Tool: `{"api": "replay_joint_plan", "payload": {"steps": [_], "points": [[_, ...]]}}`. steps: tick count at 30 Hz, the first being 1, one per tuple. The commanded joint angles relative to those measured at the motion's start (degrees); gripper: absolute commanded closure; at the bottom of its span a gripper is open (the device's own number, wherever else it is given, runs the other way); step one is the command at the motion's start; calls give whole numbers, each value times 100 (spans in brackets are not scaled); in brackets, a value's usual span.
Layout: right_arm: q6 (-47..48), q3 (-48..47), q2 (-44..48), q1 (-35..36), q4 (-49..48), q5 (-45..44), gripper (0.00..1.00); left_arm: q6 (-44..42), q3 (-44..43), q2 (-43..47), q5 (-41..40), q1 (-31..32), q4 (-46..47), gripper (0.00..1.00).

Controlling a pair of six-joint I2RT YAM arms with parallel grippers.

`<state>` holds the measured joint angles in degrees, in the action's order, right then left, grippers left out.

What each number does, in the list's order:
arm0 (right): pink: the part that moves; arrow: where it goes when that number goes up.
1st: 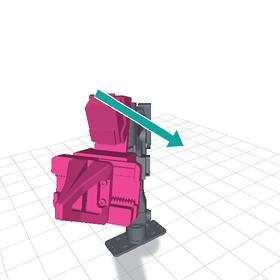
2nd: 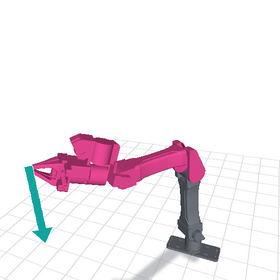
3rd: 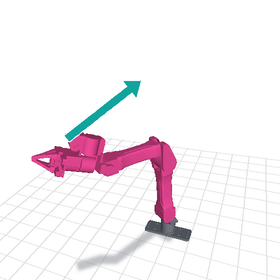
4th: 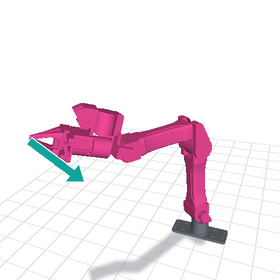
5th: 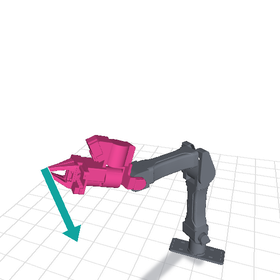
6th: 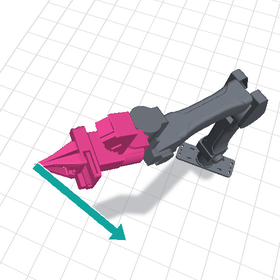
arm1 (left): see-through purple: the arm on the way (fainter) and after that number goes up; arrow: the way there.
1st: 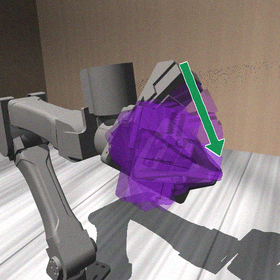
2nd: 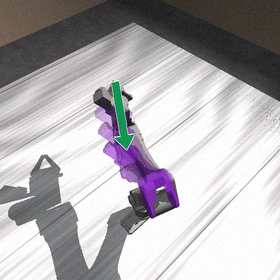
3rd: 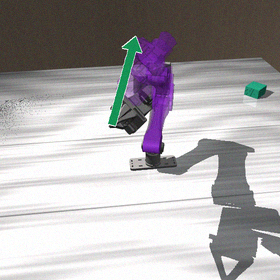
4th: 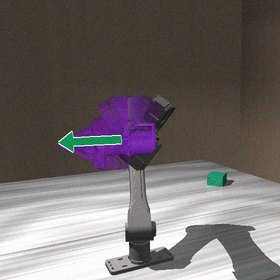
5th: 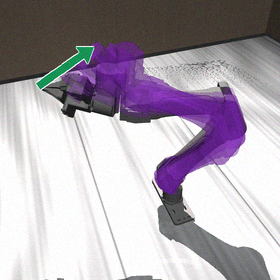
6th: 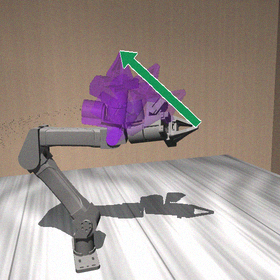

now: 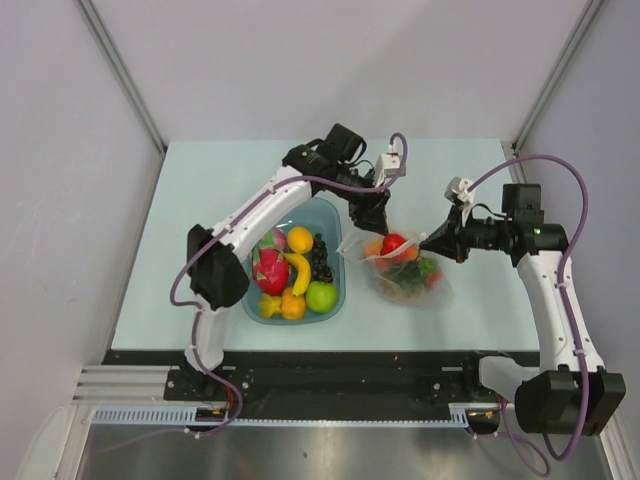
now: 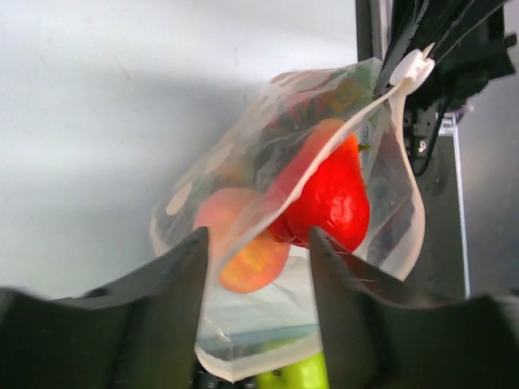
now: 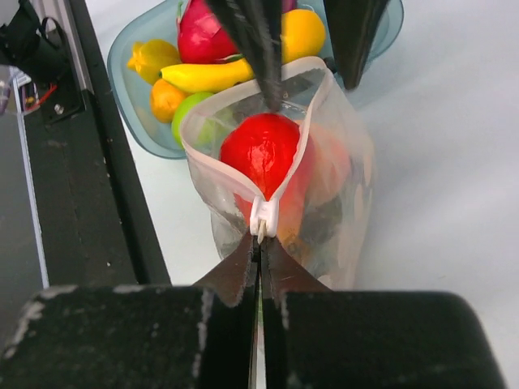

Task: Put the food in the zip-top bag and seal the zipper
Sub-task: Adjust the fake fruit in the zipper food storage bag.

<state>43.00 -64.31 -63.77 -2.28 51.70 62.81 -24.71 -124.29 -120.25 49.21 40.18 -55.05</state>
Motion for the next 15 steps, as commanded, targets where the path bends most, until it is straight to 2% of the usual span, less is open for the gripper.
{"api": "replay_joint_plan", "payload": {"steps": [1,5,9,12,15], "points": [[-722,331,347,-70,-643,-14,100,1073,1043,1169,-544,-19,1398,38],[-820,385,435,-123,-706,-14,100,977,1442,1513,-878,208,1866,36],[-846,376,523,-193,-705,21,100,1108,1355,1206,-1220,551,1892,42],[-838,297,558,-264,-688,74,100,1048,1486,987,-1737,894,1770,43],[-645,261,567,-351,-583,100,100,1301,1828,1125,-1810,842,2058,41]]}}
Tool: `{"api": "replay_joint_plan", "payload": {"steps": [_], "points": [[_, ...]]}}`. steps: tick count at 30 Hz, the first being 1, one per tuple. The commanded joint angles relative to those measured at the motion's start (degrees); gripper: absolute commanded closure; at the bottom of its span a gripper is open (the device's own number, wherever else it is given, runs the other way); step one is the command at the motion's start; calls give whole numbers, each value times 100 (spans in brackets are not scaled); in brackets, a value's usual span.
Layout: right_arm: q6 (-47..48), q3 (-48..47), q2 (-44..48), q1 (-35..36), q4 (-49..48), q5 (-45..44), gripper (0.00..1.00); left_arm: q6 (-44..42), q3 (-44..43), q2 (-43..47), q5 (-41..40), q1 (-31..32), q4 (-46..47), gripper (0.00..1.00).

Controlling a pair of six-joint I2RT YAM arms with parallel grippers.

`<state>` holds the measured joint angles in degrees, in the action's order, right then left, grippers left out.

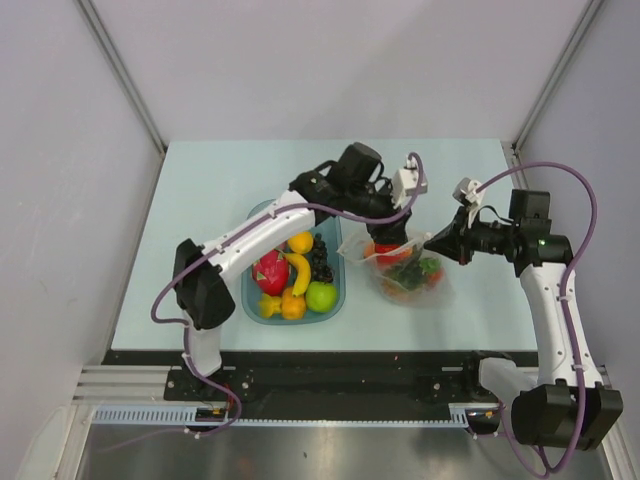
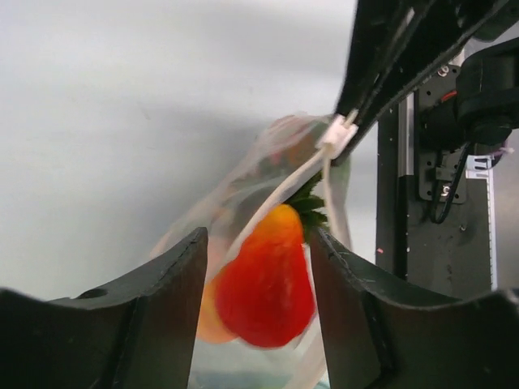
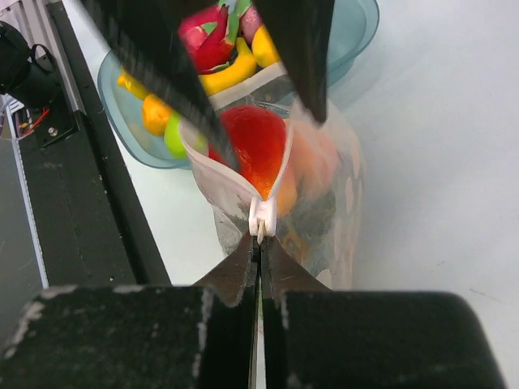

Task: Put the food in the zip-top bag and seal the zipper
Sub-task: Adjust the fake fruit in the zipper food storage bag.

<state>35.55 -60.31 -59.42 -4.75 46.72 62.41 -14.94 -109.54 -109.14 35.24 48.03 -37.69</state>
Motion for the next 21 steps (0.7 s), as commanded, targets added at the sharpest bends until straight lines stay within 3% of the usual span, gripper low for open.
{"api": "replay_joint_plan", "payload": {"steps": [1,3,9,21], "points": [[153,-138,132,-131,-14,148,100,386,615,286,-448,-82,681,39],[311,-139,132,-131,82,175,100,343,679,498,-483,-214,877,39],[479,-95,141,-131,101,263,100,-518,-225,587,-141,-330,570,41],[567,-130,220,-131,127,289,100,-1994,-718,166,413,470,-44,36]]}}
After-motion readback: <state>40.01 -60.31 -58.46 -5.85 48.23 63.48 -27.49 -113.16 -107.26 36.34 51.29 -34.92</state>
